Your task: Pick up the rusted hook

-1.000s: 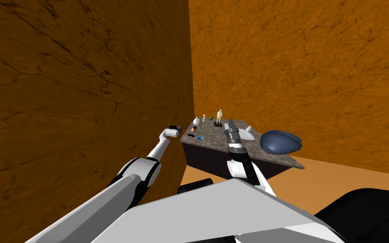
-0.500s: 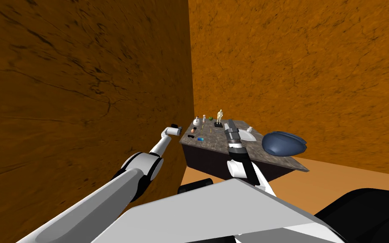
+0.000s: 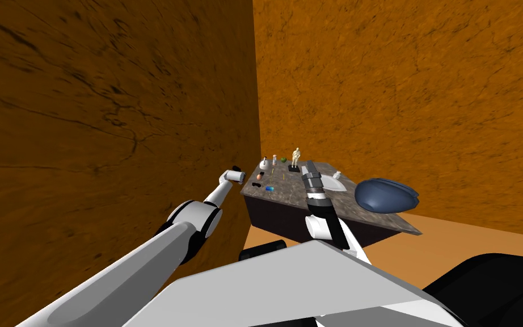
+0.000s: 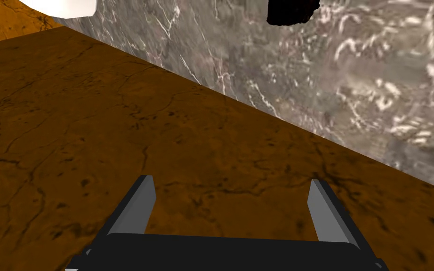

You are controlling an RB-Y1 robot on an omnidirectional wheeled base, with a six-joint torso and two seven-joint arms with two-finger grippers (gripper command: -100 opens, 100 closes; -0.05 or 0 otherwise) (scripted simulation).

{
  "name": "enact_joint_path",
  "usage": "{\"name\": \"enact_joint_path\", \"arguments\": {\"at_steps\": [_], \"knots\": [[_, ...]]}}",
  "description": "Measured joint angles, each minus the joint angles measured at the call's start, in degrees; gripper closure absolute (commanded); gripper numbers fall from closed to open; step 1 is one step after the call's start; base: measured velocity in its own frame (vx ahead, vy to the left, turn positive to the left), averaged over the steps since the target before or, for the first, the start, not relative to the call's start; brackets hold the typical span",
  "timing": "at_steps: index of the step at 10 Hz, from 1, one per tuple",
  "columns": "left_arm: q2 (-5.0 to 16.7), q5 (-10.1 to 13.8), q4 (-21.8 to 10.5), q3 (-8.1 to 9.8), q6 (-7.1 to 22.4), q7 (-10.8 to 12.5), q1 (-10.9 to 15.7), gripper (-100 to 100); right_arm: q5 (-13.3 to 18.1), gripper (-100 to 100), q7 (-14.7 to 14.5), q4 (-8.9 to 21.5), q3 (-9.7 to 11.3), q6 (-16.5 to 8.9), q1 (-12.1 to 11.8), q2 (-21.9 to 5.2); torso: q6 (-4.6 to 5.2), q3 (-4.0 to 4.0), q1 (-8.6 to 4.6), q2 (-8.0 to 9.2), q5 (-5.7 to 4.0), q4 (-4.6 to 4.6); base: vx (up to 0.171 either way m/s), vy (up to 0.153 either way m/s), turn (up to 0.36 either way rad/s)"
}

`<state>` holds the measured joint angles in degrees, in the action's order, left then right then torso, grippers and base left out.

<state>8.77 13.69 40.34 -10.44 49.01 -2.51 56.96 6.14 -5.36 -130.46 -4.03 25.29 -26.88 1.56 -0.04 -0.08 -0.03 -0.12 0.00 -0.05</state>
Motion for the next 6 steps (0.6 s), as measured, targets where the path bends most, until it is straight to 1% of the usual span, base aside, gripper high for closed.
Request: {"name": "enact_joint_path", "arguments": {"at_steps": [1,3,4,5,6], "knots": [[-0.5,0.2,-1.3,-0.03,0.7,0.0,1.0,-100,0.0,0,0.0,0.0,0.0,0.0,0.0,0.0,0.01,0.01,-0.03,0.0,-0.01,0.01,0.033,-0.005,-0.006],[-1.5,0.8,-5.2,0.03,1.1,-0.5,2.8,-100,0.0,0,0.0,0.0,0.0,0.0,0.0,0.0,0.0,0.0,-0.02,-0.01,0.0,0.0,0.041,-0.006,-0.009],[-2.5,0.7,-6.0,-0.17,2.3,-0.3,3.3,-100,0.0,0,0.0,0.0,0.0,0.0,0.0,0.0,0.01,-0.01,-0.05,-0.02,-0.01,0.0,0.041,-0.017,-0.014],[-4.1,0.7,-8.2,-0.32,3.2,-0.1,4.7,-100,0.0,0,0.0,0.0,0.0,0.0,0.0,0.0,0.02,-0.01,-0.1,-0.02,-0.02,0.0,0.038,-0.016,-0.017],[-5.2,1.0,-8.0,-0.39,4.8,-0.2,4.8,-100,0.0,0,0.0,0.0,0.0,0.0,0.0,0.0,0.01,0.0,-0.09,0.0,-0.02,0.0,0.022,-0.011,-0.004]]}}
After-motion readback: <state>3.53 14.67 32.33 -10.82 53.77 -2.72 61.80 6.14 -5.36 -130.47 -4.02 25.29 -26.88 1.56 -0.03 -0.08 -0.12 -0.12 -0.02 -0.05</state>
